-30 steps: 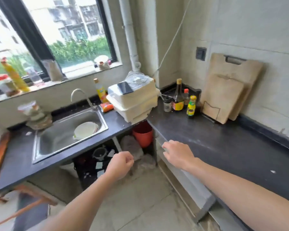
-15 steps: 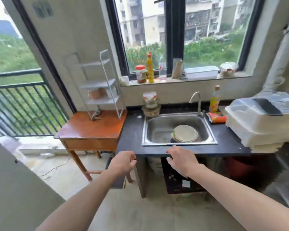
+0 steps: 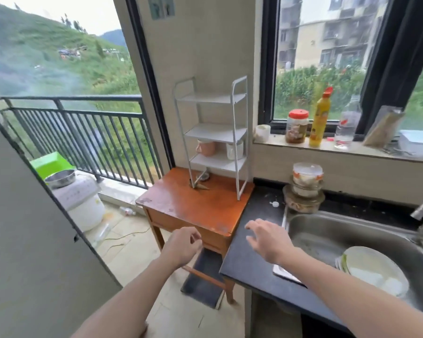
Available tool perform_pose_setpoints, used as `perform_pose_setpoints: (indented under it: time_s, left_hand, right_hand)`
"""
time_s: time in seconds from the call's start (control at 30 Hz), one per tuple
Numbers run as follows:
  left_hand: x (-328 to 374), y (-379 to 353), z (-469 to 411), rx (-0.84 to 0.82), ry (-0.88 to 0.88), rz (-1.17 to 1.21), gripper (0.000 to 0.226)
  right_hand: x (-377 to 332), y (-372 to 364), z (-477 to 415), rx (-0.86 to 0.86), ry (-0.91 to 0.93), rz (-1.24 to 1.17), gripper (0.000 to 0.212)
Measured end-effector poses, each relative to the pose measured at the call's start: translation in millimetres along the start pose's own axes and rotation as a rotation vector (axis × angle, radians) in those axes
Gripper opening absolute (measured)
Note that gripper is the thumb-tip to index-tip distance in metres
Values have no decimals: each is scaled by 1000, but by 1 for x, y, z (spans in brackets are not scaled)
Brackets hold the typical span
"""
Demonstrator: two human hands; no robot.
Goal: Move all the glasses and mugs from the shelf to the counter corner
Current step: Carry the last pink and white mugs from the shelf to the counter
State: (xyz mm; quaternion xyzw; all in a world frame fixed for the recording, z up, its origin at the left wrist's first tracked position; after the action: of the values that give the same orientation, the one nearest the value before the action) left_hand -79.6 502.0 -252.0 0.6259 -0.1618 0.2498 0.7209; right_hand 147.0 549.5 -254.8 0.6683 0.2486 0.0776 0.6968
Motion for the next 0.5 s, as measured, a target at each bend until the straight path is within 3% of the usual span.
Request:
perform_pose_setpoints:
  time_s: [0.27, 0.5]
  left_hand:
    - [-35, 59, -93, 83, 88, 32, 17]
    - [-81, 100, -188, 76, 65, 52, 17]
  right_hand:
    - [-23, 8, -147, -4, 149, -18, 33]
    - [-30, -2, -243, 37, 78, -5, 37]
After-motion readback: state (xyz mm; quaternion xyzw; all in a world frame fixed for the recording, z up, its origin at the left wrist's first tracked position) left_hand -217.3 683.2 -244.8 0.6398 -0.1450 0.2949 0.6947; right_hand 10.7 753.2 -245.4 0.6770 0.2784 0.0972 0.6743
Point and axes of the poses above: each hand's wrist, its own z-axis away from the middle knuckle, its own y-axis out of the back of the hand, x = y × z, the point moved 6 cm from there along -z, towards the middle knuckle, and after that the axes turned 7 degrees about -x, right-handed, at the moved point
